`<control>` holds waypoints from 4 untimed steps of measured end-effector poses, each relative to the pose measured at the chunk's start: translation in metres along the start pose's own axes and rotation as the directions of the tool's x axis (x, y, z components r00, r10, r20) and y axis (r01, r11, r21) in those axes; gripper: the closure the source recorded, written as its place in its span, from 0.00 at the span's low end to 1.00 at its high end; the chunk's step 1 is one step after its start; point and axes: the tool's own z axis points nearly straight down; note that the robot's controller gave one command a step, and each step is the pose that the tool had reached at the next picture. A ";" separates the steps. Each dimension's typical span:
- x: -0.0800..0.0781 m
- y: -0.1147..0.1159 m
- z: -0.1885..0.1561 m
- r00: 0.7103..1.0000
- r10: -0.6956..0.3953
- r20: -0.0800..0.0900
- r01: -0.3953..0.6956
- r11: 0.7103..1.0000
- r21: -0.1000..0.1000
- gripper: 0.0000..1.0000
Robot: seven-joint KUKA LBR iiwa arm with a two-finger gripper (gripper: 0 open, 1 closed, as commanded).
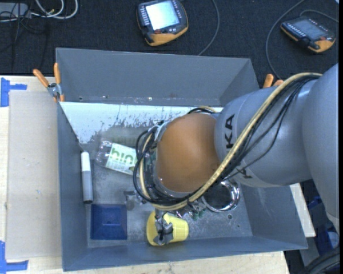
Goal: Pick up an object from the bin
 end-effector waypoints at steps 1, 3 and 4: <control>0.054 -0.069 0.043 0.995 -0.097 0.010 0.097 0.995 0.006 0.00; 0.057 -0.066 -0.009 0.828 -0.561 0.008 0.561 0.828 0.010 0.00; 0.068 -0.098 0.019 0.680 -0.733 0.004 0.733 0.680 0.007 0.00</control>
Offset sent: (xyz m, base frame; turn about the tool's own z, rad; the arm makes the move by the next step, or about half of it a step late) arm -0.0109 -0.0850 -0.0434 -0.1033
